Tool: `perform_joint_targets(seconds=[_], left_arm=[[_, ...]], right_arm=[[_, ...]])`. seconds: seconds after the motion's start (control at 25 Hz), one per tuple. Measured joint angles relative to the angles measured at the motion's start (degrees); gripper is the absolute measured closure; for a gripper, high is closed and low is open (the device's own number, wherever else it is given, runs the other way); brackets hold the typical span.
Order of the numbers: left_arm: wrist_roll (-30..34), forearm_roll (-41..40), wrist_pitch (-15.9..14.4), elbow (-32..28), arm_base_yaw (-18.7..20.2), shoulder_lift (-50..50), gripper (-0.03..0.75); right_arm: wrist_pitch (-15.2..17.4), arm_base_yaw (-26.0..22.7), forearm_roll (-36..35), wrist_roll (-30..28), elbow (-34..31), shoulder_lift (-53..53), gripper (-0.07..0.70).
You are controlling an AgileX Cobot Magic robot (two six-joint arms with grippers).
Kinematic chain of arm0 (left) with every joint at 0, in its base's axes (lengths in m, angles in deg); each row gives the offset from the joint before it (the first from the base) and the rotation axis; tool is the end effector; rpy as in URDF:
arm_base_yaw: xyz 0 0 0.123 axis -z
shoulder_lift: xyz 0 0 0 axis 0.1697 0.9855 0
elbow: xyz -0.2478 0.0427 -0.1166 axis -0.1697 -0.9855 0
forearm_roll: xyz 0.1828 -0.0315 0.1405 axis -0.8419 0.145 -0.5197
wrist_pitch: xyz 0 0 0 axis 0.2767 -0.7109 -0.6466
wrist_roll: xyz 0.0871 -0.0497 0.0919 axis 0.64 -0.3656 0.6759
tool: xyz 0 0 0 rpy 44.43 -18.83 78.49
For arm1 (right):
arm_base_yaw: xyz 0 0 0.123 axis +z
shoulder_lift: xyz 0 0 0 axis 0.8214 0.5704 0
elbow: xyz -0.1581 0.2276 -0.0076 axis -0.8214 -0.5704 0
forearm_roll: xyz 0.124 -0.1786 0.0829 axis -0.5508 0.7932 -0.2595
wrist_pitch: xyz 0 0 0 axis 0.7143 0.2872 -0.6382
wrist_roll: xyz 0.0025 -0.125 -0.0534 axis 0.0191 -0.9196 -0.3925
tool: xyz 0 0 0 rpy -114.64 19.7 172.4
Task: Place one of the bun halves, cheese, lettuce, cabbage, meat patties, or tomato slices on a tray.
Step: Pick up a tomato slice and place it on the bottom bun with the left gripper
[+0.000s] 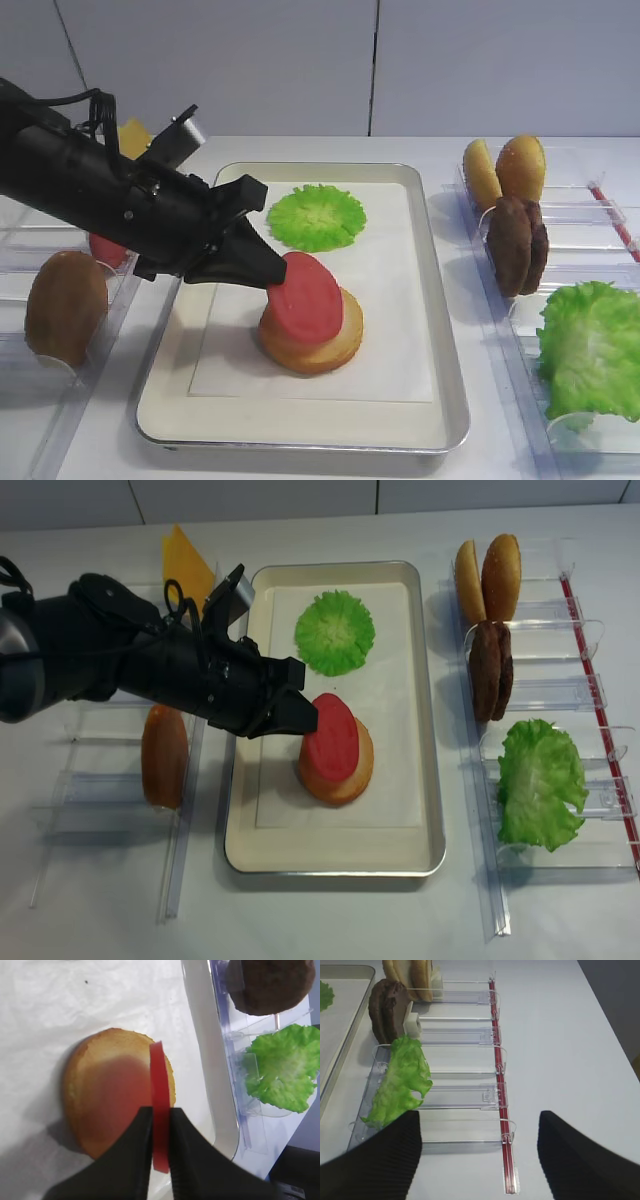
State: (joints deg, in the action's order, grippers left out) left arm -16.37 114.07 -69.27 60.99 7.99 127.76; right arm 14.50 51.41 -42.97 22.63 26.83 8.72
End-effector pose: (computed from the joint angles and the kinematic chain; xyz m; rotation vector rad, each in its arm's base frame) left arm 0.2664 -0.1842 0.1914 0.3115 2.6424 -1.2079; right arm 0.0216 0.0019 0.2324 0.0325 2.1236 -0.0254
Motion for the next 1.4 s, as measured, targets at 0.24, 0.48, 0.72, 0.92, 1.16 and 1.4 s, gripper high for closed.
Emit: perform_joint_targets(seconds=[0.24,0.48,0.72,0.92,1.16,1.4], left_arm=[[0.73,3.18,-1.39,0.00,0.00,0.00,0.648],[1.99,4.78,-1.52,0.00,0.00,0.00,0.648],[2.19,4.78,-1.81,0.00,0.00,0.46,0.648],[2.19,4.78,-2.46,0.00,0.00,1.81,0.648],[1.74,4.00,-2.57,0.00,-0.20,1.81,0.648],[1.06,1.63,-3.08,0.00,-0.20,1.81,0.629]], right_arm=[[0.00,0.00,0.00,0.00,0.00,0.00,0.104],[0.00,0.00,0.00,0.00,0.00,0.00,0.104],[0.00,0.00,0.00,0.00,0.00,0.00,0.104],[0.00,0.00,0.00,0.00,0.00,0.00,0.104],[0.00,0.00,0.00,0.21,0.00,0.00,0.104],[0.00,0.00,0.00,0.21,0.00,0.00,0.104]])
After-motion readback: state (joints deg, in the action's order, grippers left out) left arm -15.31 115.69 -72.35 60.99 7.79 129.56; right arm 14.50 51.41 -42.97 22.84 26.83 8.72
